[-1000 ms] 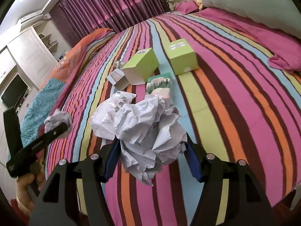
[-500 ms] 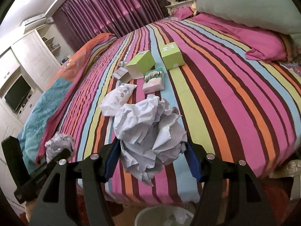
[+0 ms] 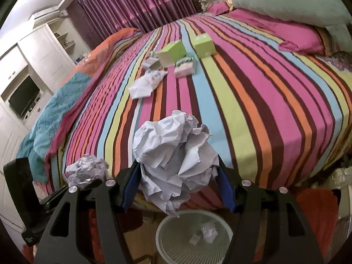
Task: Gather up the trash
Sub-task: 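Carry both crumpled paper balls down over the wastebasket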
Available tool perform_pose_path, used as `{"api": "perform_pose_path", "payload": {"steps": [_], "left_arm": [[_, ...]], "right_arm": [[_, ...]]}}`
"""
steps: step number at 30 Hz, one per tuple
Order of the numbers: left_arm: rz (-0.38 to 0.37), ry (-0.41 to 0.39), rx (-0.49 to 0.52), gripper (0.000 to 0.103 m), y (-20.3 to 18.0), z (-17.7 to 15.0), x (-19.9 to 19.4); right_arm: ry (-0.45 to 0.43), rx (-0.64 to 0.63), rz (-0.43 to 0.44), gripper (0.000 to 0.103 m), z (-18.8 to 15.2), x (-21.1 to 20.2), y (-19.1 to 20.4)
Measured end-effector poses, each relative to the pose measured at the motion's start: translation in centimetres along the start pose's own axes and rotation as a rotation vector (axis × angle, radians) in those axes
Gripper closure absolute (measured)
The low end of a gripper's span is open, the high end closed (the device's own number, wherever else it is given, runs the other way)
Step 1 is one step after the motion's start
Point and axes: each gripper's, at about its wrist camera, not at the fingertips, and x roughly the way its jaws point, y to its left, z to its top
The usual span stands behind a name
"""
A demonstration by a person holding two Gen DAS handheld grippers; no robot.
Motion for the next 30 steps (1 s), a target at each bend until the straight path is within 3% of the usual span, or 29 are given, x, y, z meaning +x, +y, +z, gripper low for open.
{"api": "perform_pose_path", "payload": {"steps": [9, 18, 30], "left_arm": [[-0.015, 0.144, 0.01, 0.057, -1.4, -4.4, 2.0], [-0.01, 0.285, 0.042, 0.057, -2.3, -6.5, 5.0], [-0.009, 0.575, -0.024, 0.057, -1.0, -9.7, 11.3]], "right_arm": [[0.094, 0.027, -0.029, 0.043, -3.9, 1.1, -1.0], [0.306, 0.142, -0.049, 0.043, -7.0, 5.4, -3.1], [0.558, 0.269, -0.036, 0.043, -10.1, 10.5, -4.9]]}}
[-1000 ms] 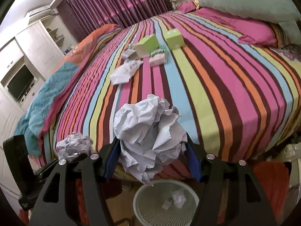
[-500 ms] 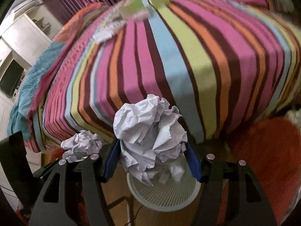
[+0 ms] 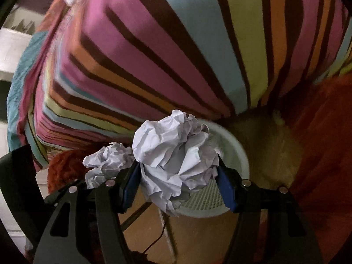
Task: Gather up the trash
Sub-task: 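Carry both crumpled paper balls down over the wastebasket, then open both tools to drop the paper balls into the wastebasket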
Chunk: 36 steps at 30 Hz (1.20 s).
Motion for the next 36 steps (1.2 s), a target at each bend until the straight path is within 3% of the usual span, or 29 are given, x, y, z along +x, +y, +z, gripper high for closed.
{"api": "perform_pose_path", "payload": {"steps": [10, 20, 27, 30, 31, 32, 36], "left_arm": [[-0.027, 0.166, -0.095, 0.057, 1.5, 0.6, 4.8], [-0.006, 0.266, -0.129, 0.057, 2.4, 0.3, 6.7], [-0.014, 0.3, -0.16, 0.054, 3.1, 0.2, 7.0], [-0.005, 0.315, -0.164, 0.042, 3.4, 0.2, 7.4], [0.005, 0.321, -0.165, 0.031, 3.4, 0.2, 7.5], [0.016, 0.323, -0.166, 0.027, 3.4, 0.2, 7.6], [0.038, 0.33, -0.179, 0.027, 3.8, 0.2, 7.9]], "right_arm": [[0.177, 0.118, -0.033, 0.043, 0.1, 4.6, -2.0], [0.277, 0.135, -0.096, 0.043, -0.2, 7.8, -2.6], [0.3, 0.136, -0.105, 0.042, 0.0, 8.7, -2.4], [0.308, 0.151, -0.111, 0.036, 0.0, 8.7, -2.9], [0.31, 0.162, -0.119, 0.033, 0.1, 8.7, -3.1], [0.31, 0.172, -0.127, 0.023, 0.1, 8.8, -3.2], [0.293, 0.215, -0.147, 0.012, 0.0, 8.6, -4.1]]}}
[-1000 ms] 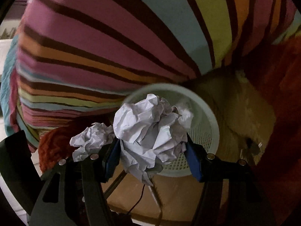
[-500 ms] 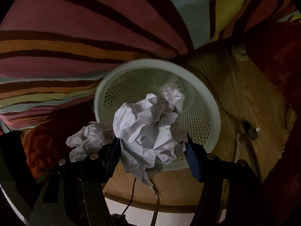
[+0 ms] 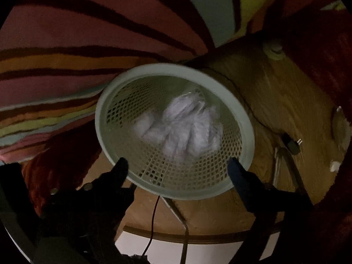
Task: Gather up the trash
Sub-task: 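Open both tools to drop the paper balls into the wastebasket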
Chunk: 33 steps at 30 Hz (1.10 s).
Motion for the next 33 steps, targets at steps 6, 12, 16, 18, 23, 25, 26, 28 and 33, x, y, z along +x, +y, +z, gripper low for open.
{"api": "perform_pose_path", "payload": {"steps": [6, 12, 16, 18, 23, 25, 26, 28, 33], "left_arm": [[-0.004, 0.005, -0.022, 0.027, 0.6, 0.2, 0.0], [-0.013, 0.004, -0.029, 0.027, 1.1, 0.1, 0.0], [-0.014, -0.002, -0.029, 0.027, 1.0, 0.0, -0.1], [-0.012, -0.011, -0.027, 0.027, 0.9, -0.3, -0.1], [-0.006, -0.045, -0.037, 0.027, 1.0, -1.0, -0.9], [-0.004, -0.066, -0.044, 0.027, 1.1, -1.3, -1.5], [-0.004, -0.074, -0.045, 0.027, 1.1, -1.4, -1.8], [-0.004, -0.093, -0.049, 0.027, 1.2, -1.6, -2.4], [-0.004, -0.16, -0.045, 0.027, 1.2, -2.6, -4.3]], "right_arm": [[-0.011, 0.007, -0.002, 0.012, -0.2, 0.0, 0.1], [-0.01, 0.017, 0.001, 0.012, -0.1, 0.2, -0.1], [-0.019, 0.018, 0.004, 0.012, 0.0, 0.0, -0.1], [-0.027, 0.018, 0.007, 0.012, -0.2, -0.3, -0.1], [-0.058, 0.012, 0.025, 0.012, -0.6, -1.2, -0.1], [-0.074, 0.007, 0.034, 0.012, -0.8, -1.7, -0.1], [-0.082, 0.005, 0.036, 0.012, -0.9, -2.0, -0.1], [-0.103, -0.001, 0.044, 0.012, -1.1, -2.6, 0.0], [-0.169, -0.034, 0.058, 0.012, -2.3, -4.6, 0.5]]}}
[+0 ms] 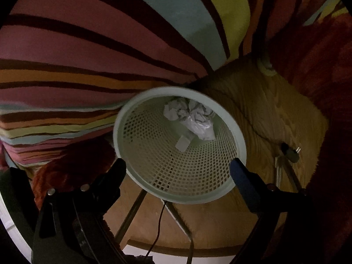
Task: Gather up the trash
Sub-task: 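Open both tools to drop the paper balls into the wastebasket, then raise both tools from the wastebasket toward the items on the bed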
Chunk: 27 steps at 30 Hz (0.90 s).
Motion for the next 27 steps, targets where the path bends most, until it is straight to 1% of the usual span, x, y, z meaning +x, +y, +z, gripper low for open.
{"api": "perform_pose_path", "payload": {"steps": [6, 9, 13, 17, 22, 27], "left_arm": [[0.001, -0.113, 0.014, 0.027, 0.0, -0.6, -3.3], [-0.006, -0.187, 0.011, 0.027, 0.1, -0.7, -5.3], [-0.014, -0.262, 0.003, 0.027, 0.3, -0.9, -7.4], [-0.016, -0.347, 0.028, 0.027, -0.2, -1.3, -9.6], [-0.014, -0.444, 0.069, 0.027, -0.9, -1.7, -11.7], [-0.001, -0.557, 0.086, 0.027, -0.9, -1.7, -13.9]], "right_arm": [[-0.088, -0.051, 0.019, 0.012, -1.0, -2.6, 0.7], [-0.137, -0.065, 0.039, 0.012, -1.2, -4.0, 0.9], [-0.235, -0.096, 0.063, 0.012, -1.3, -6.3, 1.4], [-0.322, -0.144, 0.072, 0.012, -1.6, -8.2, 2.3], [-0.463, -0.245, 0.067, 0.012, -2.1, -10.5, 4.0], [-0.587, -0.311, 0.056, 0.012, -2.4, -12.3, 5.1]]}}
